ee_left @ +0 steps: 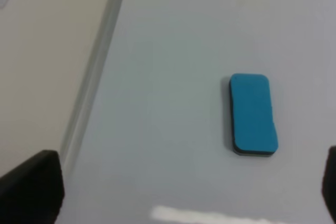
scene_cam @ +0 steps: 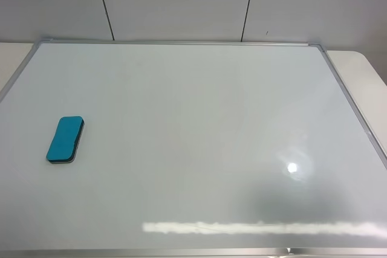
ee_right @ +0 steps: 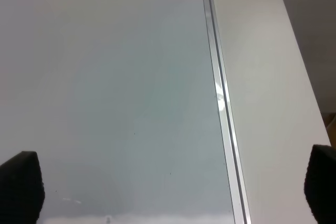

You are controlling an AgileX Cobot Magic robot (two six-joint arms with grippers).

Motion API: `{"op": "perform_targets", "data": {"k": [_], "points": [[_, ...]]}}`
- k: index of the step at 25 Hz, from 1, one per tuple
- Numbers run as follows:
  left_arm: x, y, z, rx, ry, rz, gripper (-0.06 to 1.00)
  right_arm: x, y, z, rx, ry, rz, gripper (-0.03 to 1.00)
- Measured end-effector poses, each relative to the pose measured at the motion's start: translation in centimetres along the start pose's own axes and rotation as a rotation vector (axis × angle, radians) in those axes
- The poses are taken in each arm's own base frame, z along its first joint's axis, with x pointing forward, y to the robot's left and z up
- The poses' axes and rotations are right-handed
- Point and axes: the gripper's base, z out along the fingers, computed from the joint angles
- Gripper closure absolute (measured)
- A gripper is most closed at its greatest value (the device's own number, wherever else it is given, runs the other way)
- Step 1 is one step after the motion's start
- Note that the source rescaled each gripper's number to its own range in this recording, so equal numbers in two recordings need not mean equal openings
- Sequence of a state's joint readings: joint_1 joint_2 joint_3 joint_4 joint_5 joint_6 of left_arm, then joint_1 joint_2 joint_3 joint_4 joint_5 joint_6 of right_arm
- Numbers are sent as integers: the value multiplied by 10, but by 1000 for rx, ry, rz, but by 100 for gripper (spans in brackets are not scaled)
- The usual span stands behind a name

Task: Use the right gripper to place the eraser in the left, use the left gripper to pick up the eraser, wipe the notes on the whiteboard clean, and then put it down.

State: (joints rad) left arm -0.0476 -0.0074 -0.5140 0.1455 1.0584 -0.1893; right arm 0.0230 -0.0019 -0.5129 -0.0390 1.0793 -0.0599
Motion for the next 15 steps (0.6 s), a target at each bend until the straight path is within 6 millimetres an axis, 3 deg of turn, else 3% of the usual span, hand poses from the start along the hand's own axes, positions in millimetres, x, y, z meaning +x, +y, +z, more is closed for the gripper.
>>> {"op": "perform_targets", "data": {"k": [15], "points": [[0,0,0,-4,-1,5,-5,0,0,0,0,0,0,-3]]}}
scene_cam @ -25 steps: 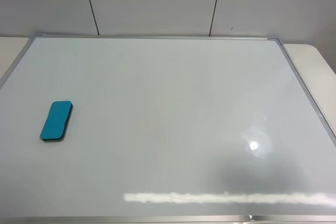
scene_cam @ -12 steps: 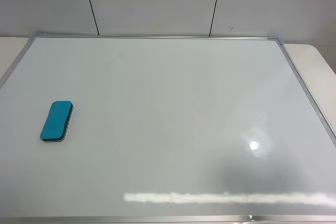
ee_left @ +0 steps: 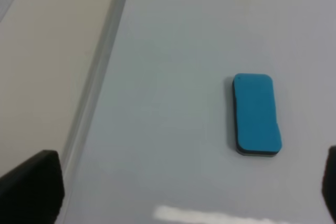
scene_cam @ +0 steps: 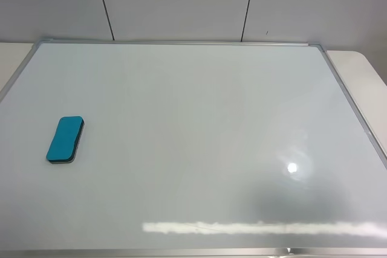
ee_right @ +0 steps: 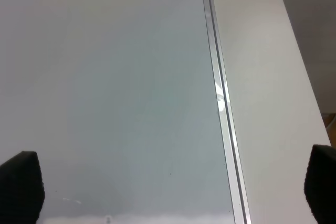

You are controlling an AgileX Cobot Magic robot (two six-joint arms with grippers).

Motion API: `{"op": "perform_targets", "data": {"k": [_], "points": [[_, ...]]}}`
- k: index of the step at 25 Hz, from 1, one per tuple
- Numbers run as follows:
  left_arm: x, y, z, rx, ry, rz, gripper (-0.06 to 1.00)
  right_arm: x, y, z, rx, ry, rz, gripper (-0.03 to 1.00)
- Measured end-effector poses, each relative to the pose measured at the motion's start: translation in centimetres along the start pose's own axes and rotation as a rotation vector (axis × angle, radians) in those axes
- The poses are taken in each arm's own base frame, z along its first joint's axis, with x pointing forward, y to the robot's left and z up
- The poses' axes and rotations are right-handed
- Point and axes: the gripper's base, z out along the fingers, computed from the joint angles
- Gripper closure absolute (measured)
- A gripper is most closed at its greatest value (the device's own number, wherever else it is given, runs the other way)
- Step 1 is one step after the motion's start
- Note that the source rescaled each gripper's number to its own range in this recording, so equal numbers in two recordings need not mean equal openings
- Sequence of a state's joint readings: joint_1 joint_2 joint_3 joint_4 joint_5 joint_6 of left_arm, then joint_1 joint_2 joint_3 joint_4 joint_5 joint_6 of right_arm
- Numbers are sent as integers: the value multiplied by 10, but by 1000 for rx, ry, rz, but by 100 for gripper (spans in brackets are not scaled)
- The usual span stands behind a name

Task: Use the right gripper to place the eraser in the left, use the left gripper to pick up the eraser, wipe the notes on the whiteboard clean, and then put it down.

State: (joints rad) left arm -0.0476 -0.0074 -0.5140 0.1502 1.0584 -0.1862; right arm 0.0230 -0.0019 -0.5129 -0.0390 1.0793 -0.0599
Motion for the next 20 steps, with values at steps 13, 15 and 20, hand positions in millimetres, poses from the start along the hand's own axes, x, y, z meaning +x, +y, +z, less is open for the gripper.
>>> {"op": "perform_targets", "data": {"k": [13,15,20], "points": [[0,0,0,0,0,1,-5,0,0,0,0,0,0,-3],[0,0,0,0,0,1,-5,0,0,0,0,0,0,-3],[0,0,0,0,0,1,-5,0,0,0,0,0,0,-3]]}}
